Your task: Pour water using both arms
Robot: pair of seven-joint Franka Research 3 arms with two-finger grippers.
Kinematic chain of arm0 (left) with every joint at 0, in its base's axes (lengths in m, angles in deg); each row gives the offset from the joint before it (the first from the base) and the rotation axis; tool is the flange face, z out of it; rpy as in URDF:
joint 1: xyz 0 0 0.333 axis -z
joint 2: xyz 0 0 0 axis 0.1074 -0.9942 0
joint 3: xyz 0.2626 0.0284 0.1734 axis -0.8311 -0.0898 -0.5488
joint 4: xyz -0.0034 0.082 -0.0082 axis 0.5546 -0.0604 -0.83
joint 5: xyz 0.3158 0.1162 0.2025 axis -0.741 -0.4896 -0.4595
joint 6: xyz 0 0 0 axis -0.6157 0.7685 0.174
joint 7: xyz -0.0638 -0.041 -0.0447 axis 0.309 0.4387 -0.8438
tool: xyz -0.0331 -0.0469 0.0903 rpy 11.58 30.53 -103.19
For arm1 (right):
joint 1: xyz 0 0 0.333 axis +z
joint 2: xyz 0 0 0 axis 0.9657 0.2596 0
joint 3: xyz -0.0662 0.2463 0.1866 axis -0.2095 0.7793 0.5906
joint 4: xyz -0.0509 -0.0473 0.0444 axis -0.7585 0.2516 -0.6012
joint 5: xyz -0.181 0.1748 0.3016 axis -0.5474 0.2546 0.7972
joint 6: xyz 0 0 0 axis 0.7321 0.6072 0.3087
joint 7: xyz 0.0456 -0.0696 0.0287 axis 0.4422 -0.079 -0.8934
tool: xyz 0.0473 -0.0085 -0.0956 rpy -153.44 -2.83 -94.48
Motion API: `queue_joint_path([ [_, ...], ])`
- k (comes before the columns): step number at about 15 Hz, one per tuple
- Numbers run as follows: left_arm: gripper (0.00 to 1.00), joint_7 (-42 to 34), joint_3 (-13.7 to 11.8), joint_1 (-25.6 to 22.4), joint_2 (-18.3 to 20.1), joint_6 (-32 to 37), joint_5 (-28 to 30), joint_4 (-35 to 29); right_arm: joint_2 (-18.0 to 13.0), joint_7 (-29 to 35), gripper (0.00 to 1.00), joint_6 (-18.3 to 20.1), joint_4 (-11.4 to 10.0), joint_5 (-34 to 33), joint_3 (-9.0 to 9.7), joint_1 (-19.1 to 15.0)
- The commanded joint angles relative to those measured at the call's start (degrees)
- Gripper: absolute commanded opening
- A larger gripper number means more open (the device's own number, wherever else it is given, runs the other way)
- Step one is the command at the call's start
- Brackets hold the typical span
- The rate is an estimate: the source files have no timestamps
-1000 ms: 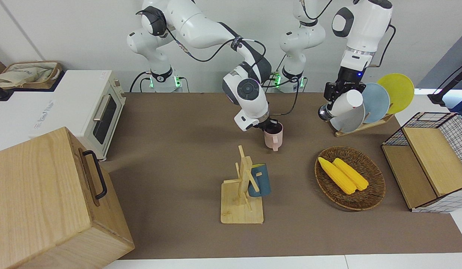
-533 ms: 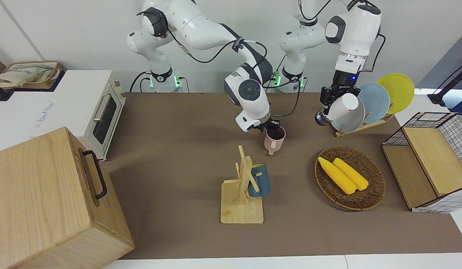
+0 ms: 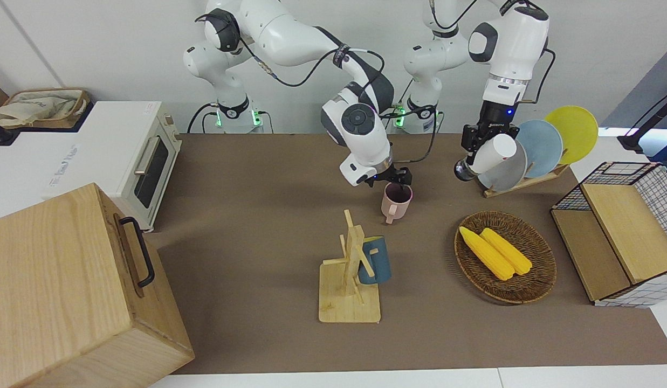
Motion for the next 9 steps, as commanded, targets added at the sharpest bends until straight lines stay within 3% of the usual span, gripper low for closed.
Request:
queue_joint_path([
  [1,0.00,0.48,-0.56,2.20,2.09,-1.25,0.74,-1.41,-5.45,0.96,0.992,7.06,-0.32,-1.98,-0.32,-3.63],
  [4,0.00,0.48,-0.56,4.75,2.44,-0.56,1.00,-2.64,-9.41,-0.88,0.992,12.25,-0.58,-5.76,-0.23,-7.58],
  [9,0.00,1.36,-0.56,10.99,4.20,-0.64,1.00,-5.89,-14.42,-12.29,0.992,20.34,-0.94,-11.38,-0.23,-14.44],
])
